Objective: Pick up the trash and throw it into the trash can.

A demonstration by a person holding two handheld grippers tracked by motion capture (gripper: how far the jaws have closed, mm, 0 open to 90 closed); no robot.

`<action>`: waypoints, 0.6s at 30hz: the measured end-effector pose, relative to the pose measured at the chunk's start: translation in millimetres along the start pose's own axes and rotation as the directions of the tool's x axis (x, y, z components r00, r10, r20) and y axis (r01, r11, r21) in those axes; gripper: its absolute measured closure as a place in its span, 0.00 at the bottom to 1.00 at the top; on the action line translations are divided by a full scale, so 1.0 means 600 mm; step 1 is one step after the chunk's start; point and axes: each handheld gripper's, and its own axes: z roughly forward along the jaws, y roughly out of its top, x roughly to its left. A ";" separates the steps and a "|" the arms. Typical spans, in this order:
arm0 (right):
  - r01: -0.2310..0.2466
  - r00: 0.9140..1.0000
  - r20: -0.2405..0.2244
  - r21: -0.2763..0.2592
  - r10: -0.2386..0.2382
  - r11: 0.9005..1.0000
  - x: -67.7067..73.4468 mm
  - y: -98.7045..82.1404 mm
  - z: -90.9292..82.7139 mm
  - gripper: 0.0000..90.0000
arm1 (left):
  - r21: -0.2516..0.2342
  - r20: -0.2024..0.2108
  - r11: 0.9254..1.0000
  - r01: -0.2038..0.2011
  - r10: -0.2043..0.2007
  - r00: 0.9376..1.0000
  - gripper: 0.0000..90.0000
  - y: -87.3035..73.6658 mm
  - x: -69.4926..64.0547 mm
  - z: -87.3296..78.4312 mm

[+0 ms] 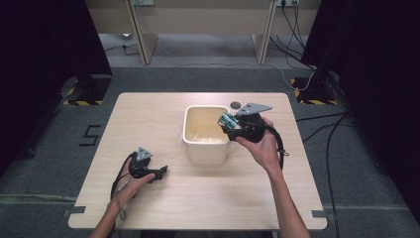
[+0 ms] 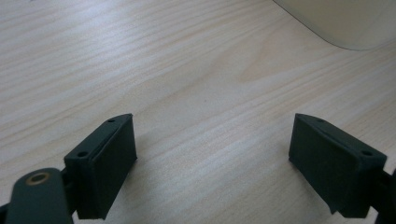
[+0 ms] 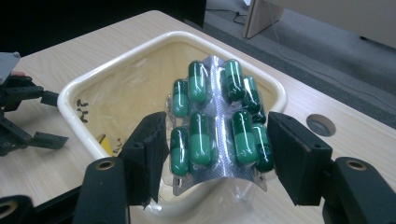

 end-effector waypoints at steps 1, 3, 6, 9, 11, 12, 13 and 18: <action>0.000 1.000 0.000 0.000 0.000 1.000 0.000 0.000 0.000 0.44 | 0.000 0.000 1.000 0.000 0.000 1.000 0.16 0.000 0.000 0.000; 0.003 1.000 -0.010 0.006 -0.003 1.000 0.003 0.006 0.008 0.44 | 0.000 0.000 1.000 0.000 0.000 1.000 0.16 0.000 0.000 0.000; 0.006 1.000 -0.022 0.010 -0.006 1.000 0.008 0.014 0.022 0.44 | 0.000 0.000 1.000 0.000 0.000 1.000 0.15 0.000 0.000 0.000; 0.014 0.999 -0.034 0.021 -0.013 1.000 0.014 0.021 0.033 0.44 | 0.000 0.000 1.000 0.000 0.000 1.000 0.16 0.000 0.000 0.000; 0.014 0.999 -0.040 0.026 -0.013 1.000 0.017 0.024 0.041 0.44 | 0.000 0.000 1.000 0.000 0.000 1.000 0.16 0.000 0.000 0.000; 0.014 0.999 -0.042 0.029 -0.013 0.999 0.018 0.025 0.045 0.44 | 0.000 0.000 1.000 0.000 0.000 1.000 0.16 0.000 0.000 0.000; 0.017 0.999 -0.045 0.031 -0.016 0.999 0.019 0.026 0.048 0.44 | 0.000 0.000 1.000 0.000 0.000 1.000 0.16 0.000 0.000 0.000; 0.020 0.999 -0.051 0.052 -0.017 0.998 0.024 0.031 0.065 0.44 | 0.000 0.000 1.000 0.001 -0.001 1.000 0.16 0.000 0.000 0.000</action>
